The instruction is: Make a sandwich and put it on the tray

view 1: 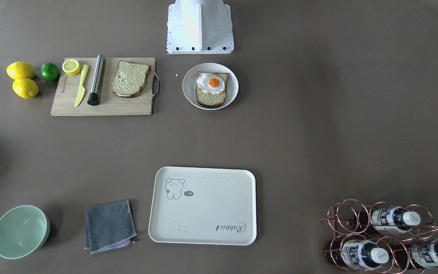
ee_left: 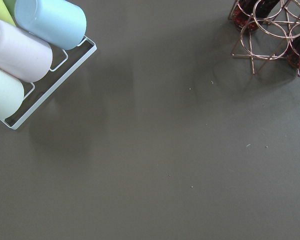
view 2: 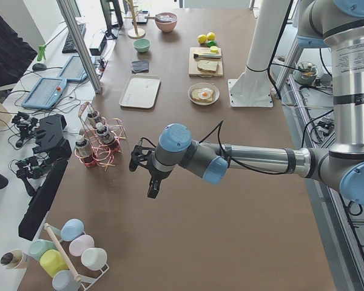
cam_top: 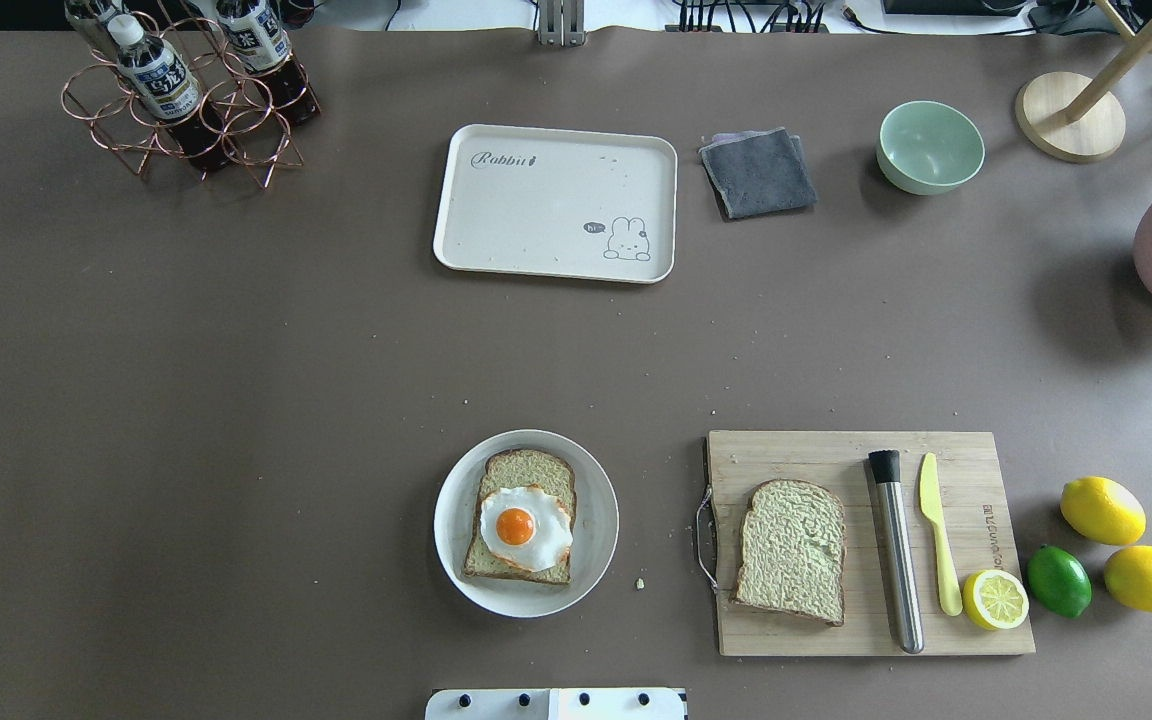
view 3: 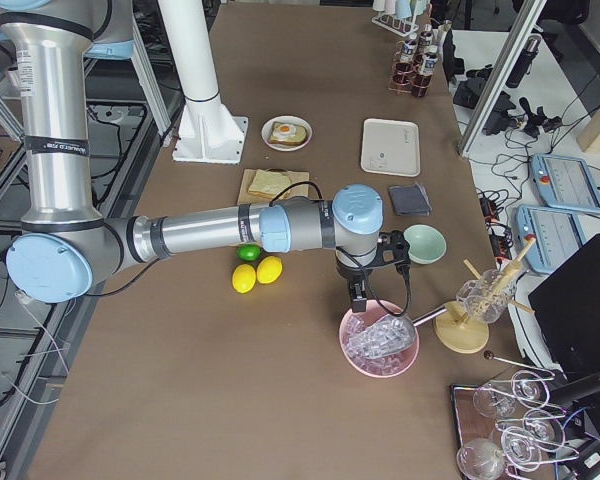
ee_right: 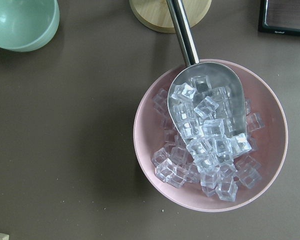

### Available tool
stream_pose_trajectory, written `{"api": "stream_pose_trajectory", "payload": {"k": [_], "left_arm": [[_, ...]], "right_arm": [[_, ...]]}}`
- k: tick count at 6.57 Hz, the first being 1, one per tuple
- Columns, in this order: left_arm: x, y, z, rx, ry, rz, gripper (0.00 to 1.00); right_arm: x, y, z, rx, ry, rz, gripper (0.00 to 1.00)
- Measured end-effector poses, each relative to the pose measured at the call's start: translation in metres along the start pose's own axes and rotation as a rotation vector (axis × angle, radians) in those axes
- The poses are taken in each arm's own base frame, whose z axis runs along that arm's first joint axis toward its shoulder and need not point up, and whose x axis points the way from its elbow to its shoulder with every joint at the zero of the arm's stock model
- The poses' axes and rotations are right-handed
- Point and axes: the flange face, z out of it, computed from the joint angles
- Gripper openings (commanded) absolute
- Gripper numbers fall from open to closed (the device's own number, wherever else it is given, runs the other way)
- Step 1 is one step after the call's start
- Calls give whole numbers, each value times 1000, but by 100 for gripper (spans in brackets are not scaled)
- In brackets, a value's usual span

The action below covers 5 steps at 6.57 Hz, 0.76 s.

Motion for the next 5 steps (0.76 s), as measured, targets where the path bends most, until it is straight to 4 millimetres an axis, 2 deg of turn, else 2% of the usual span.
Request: {"api": "stream_pose_trajectory", "payload": {"k": [2,5], "left_arm": [[5,11,-6,-7,27,1,97],[6,15,-6,-12,31,-3,97]], "right_arm": [[2,8,2,-5,-2,5,100],[-6,6,-5,9,-2,-8,100]]}}
